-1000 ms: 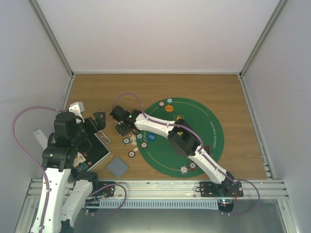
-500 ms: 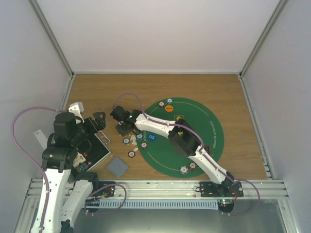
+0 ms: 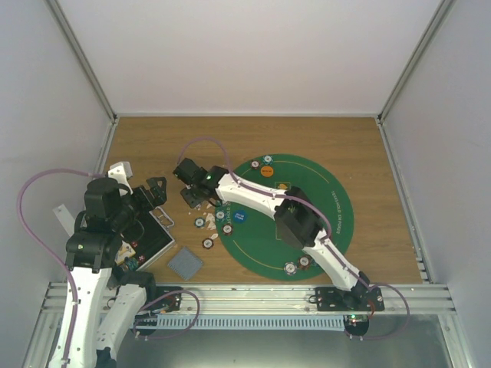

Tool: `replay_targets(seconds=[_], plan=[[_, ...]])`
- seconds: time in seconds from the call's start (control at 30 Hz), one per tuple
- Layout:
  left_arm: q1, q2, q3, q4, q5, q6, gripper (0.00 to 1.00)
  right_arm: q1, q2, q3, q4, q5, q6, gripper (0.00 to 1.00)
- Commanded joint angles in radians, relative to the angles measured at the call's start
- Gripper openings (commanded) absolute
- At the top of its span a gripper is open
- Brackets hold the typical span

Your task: Distribute texas hold em gaming equipment

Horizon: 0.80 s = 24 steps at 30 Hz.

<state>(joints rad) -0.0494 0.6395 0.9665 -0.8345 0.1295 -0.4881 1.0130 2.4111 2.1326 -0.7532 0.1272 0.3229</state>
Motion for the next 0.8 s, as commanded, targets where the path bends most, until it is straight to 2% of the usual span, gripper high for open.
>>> replay_targets(seconds=[0.0,0.33,0.77], plan=[[0.008,-0.01,0.023,0.019,-0.009,0.006,0.99,-0.021,-0.08,-0.033,0.016,0.039,0.015,0.31],[0.008,-0.006,0.023,0.018,-0.012,0.01,0.99,-0.199,-0.268,-0.368,0.138,0.055,0.033,0.31],[0.008,0.003,0.022,0.015,-0.02,0.009,0.99,-0.465,-0.383,-0.588,0.229,0.068,0.001,0.32]])
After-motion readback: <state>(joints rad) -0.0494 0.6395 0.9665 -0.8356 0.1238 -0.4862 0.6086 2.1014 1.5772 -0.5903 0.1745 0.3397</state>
